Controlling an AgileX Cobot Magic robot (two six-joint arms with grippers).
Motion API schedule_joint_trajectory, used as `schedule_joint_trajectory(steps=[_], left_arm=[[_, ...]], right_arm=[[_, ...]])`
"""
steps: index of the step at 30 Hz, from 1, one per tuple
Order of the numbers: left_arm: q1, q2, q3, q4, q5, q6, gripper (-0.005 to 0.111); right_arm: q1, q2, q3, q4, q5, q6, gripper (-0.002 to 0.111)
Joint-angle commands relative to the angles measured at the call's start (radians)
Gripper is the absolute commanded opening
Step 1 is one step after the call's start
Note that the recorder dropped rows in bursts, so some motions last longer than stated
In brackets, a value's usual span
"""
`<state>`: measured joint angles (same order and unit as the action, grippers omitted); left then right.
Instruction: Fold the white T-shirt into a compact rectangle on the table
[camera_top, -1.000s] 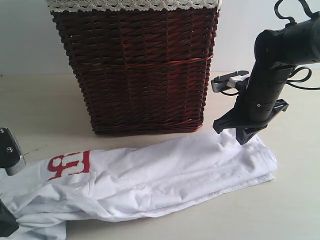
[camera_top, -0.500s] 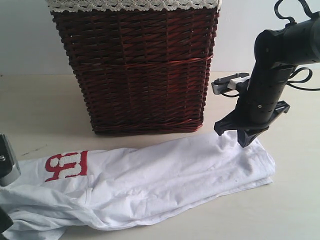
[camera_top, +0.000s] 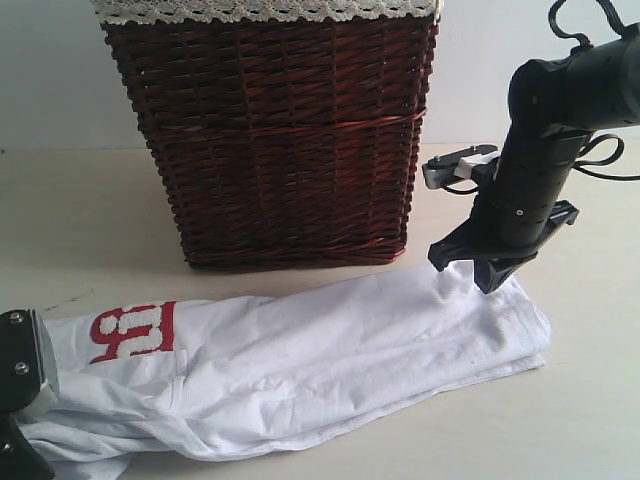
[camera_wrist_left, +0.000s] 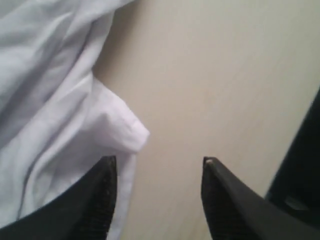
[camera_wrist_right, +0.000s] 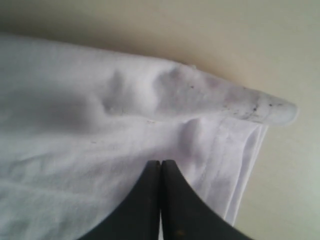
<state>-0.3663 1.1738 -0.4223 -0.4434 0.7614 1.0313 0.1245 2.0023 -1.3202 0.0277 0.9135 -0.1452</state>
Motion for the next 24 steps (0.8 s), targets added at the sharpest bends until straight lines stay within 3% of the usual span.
schedule_joint_trajectory(steps=[1,6,11,17,24], left_arm=[[-0.005,0.067,0.007,-0.044,-0.205,0.015,0.051],[-0.021,0.128,0.005,-0.202,-0.122,0.161,0.051],[-0.053,0.128,0.013,-0.2,-0.117,0.181,0.051],[-0.053,0.162,0.108,-0.172,-0.384,0.183,0.051],[-0.053,0.19,0.116,-0.174,-0.449,0.198,0.051]], right_arm=[[-0.005,-0.013,0.005,-0.002,-0.018,-0.009,0.0],[-0.005,-0.013,0.005,-0.002,-0.018,-0.009,0.0],[-0.005,-0.013,0.005,-0.002,-0.018,-0.009,0.0],[-0.005,-0.013,0.005,-0.002,-0.023,-0.009,0.0],[-0.005,-0.013,0.005,-0.002,-0.04,-0.009,0.0]])
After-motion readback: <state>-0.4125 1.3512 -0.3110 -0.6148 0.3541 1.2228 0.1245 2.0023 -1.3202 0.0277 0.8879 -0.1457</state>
